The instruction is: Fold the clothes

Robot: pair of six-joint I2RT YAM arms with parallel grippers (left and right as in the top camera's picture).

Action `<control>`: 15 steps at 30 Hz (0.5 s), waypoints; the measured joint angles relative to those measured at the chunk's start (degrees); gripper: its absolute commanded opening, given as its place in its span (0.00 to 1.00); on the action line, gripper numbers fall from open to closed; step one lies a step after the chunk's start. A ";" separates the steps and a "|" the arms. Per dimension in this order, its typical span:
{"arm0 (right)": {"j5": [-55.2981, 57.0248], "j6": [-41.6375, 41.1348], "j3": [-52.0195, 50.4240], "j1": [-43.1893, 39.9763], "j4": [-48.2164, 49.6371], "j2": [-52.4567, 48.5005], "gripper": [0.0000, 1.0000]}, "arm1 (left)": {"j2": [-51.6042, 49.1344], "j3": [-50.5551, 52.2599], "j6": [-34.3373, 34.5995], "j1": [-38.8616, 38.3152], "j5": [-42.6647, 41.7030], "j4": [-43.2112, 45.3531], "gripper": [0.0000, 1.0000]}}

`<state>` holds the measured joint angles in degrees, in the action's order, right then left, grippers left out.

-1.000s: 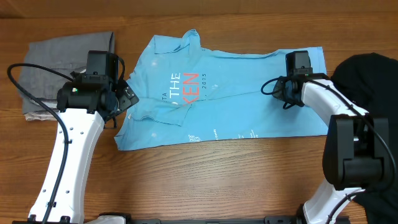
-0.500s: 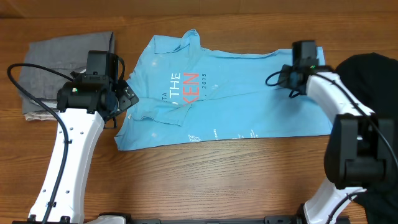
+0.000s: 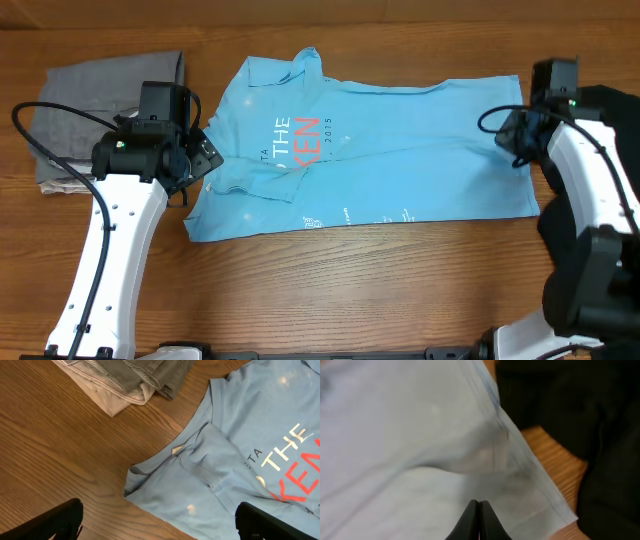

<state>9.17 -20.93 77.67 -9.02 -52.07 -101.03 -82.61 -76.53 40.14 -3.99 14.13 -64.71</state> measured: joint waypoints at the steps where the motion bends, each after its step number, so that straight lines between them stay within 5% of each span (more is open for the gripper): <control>1: -0.55 -0.17 -1.51 -0.28 0.92 -0.92 0.04 | -0.02 0.00 0.00 0.00 0.02 0.00 1.00; 15: -4.35 -1.33 -9.77 -0.37 9.79 -4.07 0.04 | -0.02 0.00 0.00 0.00 0.00 0.00 1.00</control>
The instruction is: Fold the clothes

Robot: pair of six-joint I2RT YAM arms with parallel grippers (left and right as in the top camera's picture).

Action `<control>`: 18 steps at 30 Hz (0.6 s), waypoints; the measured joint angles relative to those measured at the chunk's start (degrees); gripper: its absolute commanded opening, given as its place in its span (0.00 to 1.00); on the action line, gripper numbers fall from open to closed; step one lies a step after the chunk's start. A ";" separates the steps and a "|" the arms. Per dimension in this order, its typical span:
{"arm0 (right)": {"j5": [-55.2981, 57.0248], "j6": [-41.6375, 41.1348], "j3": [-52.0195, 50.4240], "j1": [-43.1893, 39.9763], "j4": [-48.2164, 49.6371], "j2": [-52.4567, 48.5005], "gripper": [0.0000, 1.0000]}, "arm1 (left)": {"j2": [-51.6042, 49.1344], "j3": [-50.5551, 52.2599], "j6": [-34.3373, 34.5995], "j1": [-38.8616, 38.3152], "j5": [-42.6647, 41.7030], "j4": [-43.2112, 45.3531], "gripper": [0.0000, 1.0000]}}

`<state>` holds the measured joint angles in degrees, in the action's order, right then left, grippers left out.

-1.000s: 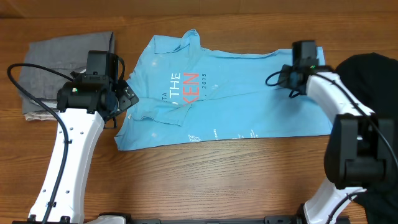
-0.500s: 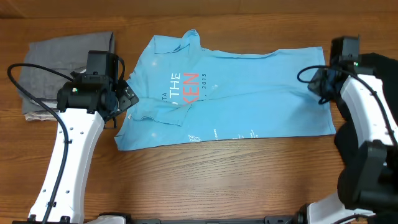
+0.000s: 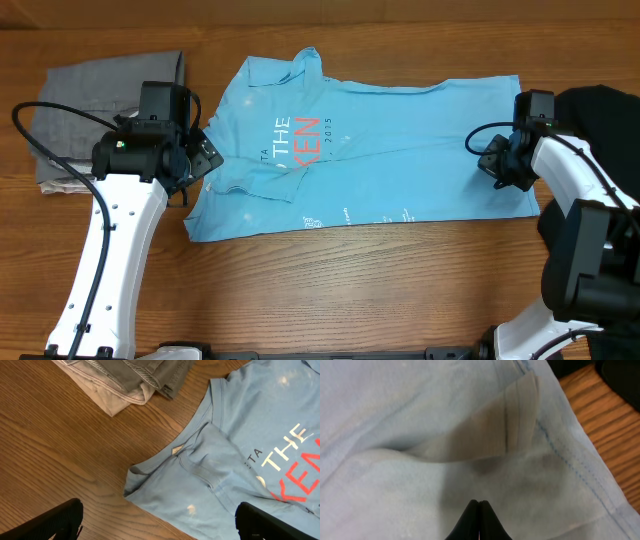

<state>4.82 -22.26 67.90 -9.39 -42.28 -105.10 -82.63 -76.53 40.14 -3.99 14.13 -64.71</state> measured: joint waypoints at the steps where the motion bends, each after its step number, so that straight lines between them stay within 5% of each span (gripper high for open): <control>1: 0.35 0.00 -0.15 0.02 0.85 -0.24 0.04 | 0.00 0.00 0.00 0.00 0.00 0.00 1.00; 18: 4.92 -0.04 -0.90 -2.62 17.70 -1.90 0.06 | 0.00 0.00 0.00 0.00 0.00 0.00 1.00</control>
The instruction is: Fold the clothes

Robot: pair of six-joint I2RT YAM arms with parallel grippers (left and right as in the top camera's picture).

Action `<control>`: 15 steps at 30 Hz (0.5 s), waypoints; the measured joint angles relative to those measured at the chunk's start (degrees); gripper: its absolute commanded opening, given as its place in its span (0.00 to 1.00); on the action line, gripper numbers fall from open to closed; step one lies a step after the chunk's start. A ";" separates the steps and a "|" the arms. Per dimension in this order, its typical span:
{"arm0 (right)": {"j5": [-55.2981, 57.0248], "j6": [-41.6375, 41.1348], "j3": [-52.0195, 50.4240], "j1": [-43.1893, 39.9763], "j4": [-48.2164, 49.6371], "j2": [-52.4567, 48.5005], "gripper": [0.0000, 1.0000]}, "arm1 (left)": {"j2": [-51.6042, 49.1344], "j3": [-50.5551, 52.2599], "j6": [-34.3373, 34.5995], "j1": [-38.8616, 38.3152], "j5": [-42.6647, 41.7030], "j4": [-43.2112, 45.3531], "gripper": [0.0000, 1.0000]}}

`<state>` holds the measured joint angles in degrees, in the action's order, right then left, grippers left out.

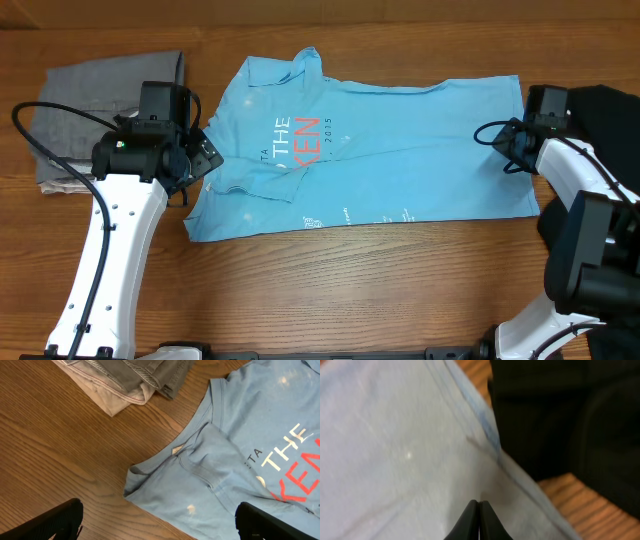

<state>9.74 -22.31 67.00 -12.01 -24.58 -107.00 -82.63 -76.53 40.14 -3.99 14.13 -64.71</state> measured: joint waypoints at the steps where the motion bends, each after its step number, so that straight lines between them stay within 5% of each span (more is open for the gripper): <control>1: -0.02 0.09 0.02 -0.13 1.03 -0.02 0.07 | 0.00 0.00 0.00 0.00 0.00 0.00 1.00; 10: -3.21 3.23 10.95 -1.05 -18.01 2.62 0.25 | 0.00 0.02 0.00 0.00 0.00 0.00 1.00; 15: -3.76 2.23 15.72 -1.09 -28.61 11.02 0.04 | 0.00 0.02 0.00 0.00 0.00 0.00 1.00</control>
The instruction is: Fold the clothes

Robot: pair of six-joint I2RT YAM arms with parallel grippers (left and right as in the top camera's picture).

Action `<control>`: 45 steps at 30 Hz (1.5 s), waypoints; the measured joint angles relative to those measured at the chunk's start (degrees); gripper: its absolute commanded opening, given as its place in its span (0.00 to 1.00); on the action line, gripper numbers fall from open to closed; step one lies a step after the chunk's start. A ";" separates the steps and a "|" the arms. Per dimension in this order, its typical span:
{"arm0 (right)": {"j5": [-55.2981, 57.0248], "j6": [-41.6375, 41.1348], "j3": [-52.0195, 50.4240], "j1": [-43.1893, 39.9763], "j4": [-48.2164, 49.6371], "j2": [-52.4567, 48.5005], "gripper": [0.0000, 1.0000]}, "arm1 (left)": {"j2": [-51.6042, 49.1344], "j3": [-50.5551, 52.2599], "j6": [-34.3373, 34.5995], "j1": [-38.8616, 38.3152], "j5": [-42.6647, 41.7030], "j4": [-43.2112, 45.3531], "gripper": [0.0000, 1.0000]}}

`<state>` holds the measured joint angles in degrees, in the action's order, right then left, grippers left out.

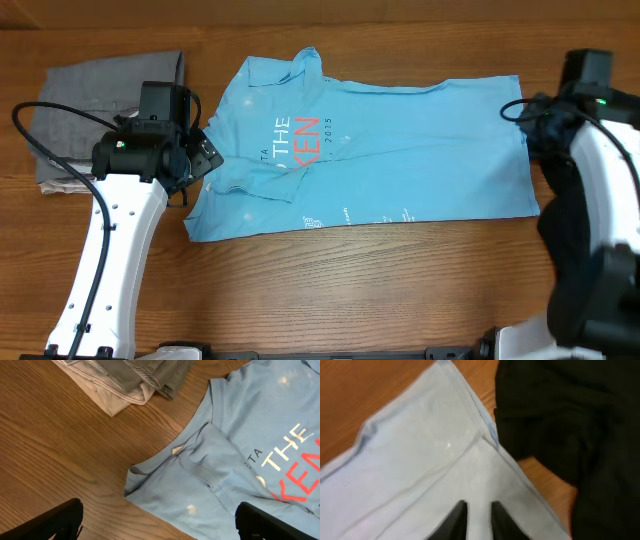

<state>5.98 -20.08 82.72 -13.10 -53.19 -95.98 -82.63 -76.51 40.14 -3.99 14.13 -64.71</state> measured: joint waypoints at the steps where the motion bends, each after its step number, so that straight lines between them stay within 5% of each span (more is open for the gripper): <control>1: -0.02 -0.79 0.50 -0.04 -2.86 1.07 0.04 | 0.00 0.00 0.00 0.00 0.02 0.00 1.00; 7: -0.11 -4.13 -4.26 -0.68 -7.45 2.12 0.04 | 0.00 0.02 0.00 0.00 0.00 0.02 1.00; 26: -2.01 -7.69 -31.95 -6.36 18.34 1.14 0.04 | 0.00 0.02 0.00 0.00 0.00 0.00 1.00; 45: -5.84 -4.90 -25.35 -6.36 12.66 0.74 0.04 | 0.00 0.02 -0.02 0.00 0.02 0.00 1.00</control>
<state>0.14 -24.97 57.36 -19.46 -40.53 -95.24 -82.63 -76.49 40.12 -3.99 14.15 -64.71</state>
